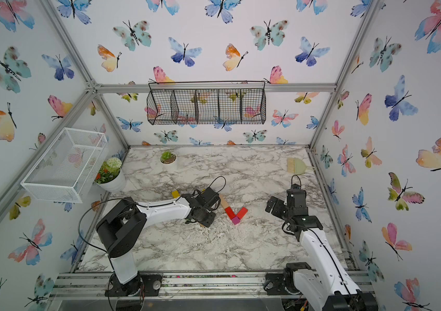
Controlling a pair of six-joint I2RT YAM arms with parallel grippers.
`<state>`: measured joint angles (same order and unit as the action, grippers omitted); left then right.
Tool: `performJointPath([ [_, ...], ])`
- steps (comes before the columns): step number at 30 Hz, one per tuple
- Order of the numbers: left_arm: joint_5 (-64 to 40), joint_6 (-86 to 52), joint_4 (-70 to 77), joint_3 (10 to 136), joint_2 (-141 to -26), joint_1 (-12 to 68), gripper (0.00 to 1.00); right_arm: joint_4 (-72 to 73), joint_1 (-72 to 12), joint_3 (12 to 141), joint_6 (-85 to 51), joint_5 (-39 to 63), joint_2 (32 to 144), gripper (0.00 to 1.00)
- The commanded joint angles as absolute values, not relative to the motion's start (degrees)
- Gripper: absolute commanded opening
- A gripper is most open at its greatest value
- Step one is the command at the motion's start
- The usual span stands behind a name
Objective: Assemble the letter v with building blocks
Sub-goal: Pick up the building block from the center of the board.
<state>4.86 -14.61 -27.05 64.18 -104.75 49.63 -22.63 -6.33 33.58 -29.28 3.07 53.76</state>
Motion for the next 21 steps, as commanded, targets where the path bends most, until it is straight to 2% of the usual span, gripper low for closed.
performJointPath([
  [1,4.48,-14.68,-28.21,65.13,-105.29,49.97,0.43,-22.06,-6.13,33.05,-28.65,3.52,53.96,1.0],
  [9,4.91,-14.92,-28.22,64.69,-104.81,49.99,0.37,-21.88,-6.15,32.87,-28.7,3.52,53.95,1.0],
  [21,5.84,-14.94,-28.3,64.91,-103.06,49.99,0.35,-22.15,-6.15,32.96,-28.65,3.36,53.6,1.0],
])
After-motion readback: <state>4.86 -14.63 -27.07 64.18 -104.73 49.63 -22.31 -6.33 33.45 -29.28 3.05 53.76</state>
